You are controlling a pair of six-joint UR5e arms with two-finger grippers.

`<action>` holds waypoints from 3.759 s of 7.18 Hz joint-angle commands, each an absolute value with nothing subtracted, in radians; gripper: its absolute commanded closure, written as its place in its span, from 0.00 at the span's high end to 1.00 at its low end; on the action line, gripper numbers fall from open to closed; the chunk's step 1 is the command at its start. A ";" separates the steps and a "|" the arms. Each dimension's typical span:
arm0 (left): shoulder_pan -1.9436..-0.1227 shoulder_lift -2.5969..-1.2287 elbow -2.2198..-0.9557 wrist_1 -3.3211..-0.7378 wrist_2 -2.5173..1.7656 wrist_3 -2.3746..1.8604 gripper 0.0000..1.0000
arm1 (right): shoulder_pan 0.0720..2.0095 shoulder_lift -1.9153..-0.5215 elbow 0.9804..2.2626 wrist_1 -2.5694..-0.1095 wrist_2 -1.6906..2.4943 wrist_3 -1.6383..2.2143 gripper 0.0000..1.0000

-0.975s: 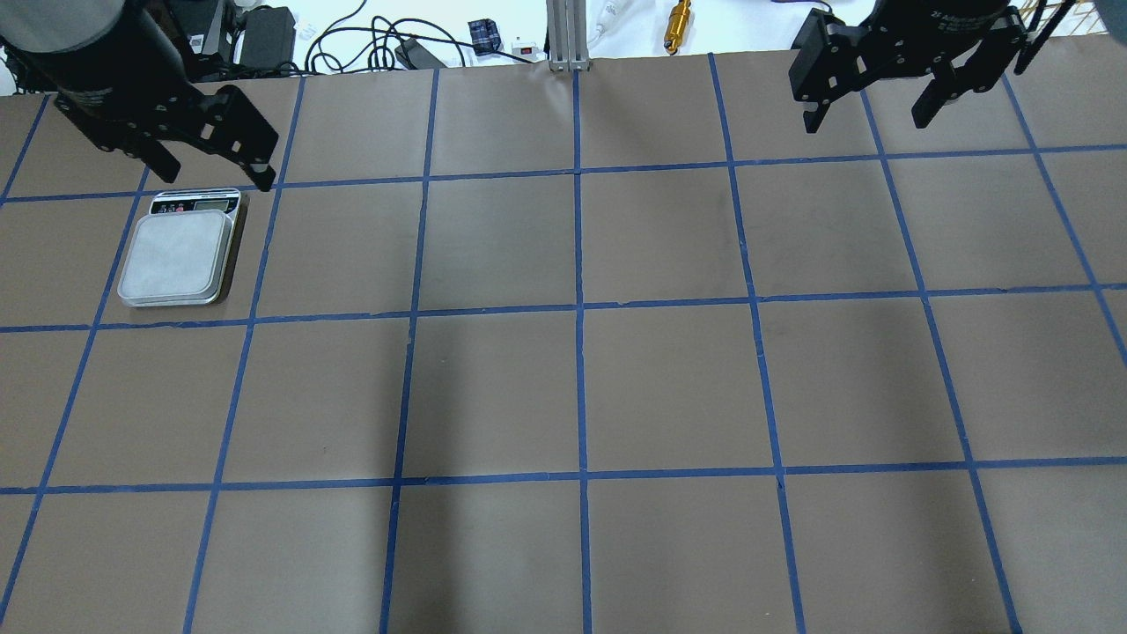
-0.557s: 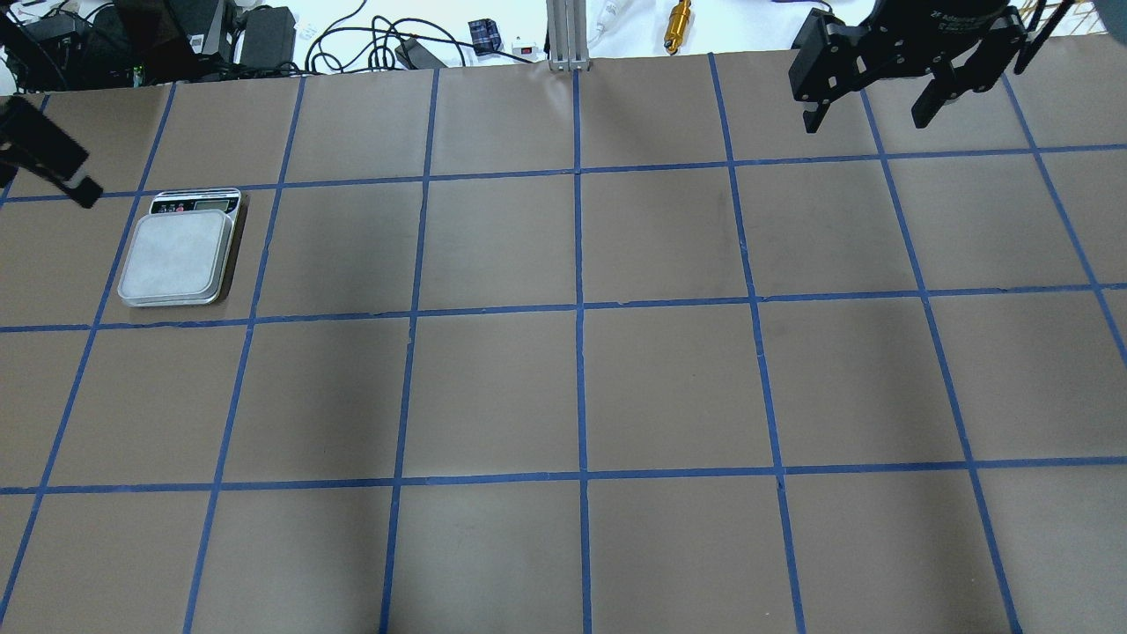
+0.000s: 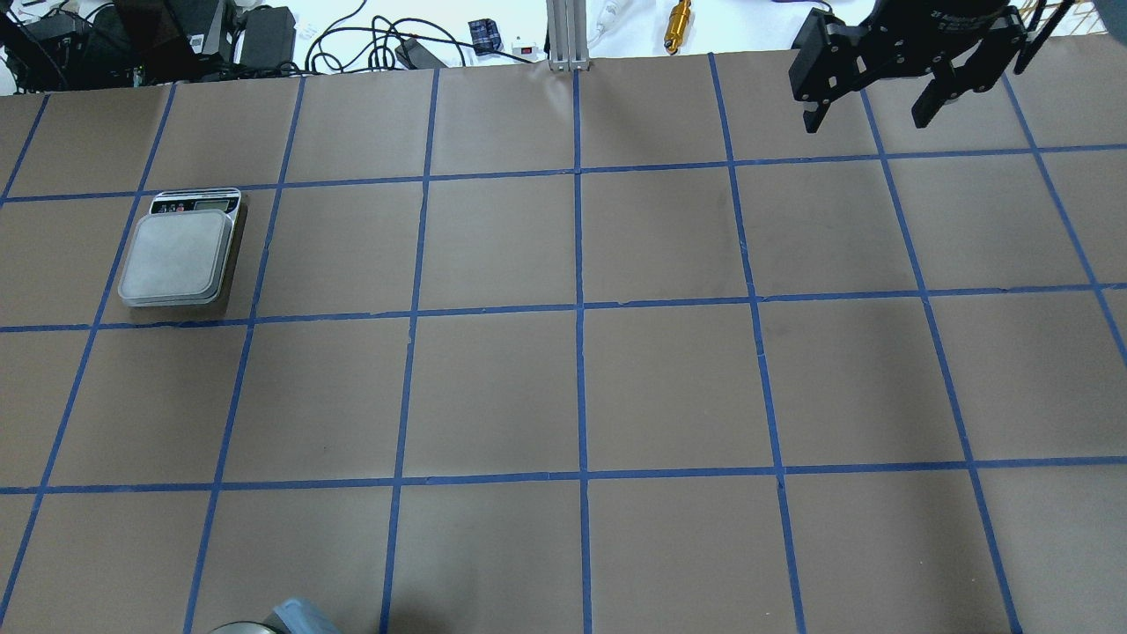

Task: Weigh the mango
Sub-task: 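Swing the left gripper down toward the mango near the robot, then grasp the red-yellow mango with the left gripper and lift it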

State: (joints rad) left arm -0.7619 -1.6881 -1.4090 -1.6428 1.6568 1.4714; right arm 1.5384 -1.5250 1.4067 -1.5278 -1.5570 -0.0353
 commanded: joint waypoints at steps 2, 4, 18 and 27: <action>-0.608 -1.879 -1.443 -1.312 1.672 2.176 1.00 | 1.539 -1.525 1.407 -1.528 -1.557 -0.035 1.00; -0.577 -1.975 -1.442 -1.221 1.669 2.484 1.00 | 1.539 -1.525 1.407 -1.528 -1.557 -0.035 1.00; -0.496 -2.236 -1.448 -1.164 1.667 2.743 1.00 | 1.539 -1.525 1.407 -1.528 -1.557 -0.035 1.00; -0.772 -2.146 -1.315 -1.331 1.643 2.499 0.00 | 1.539 -1.525 1.407 -1.528 -1.555 -0.035 1.00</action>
State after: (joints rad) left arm -0.6658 -2.1515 -1.3792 -1.2594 1.6480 2.6259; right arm 1.5383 -1.5254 1.4067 -1.5278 -1.5566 -0.0353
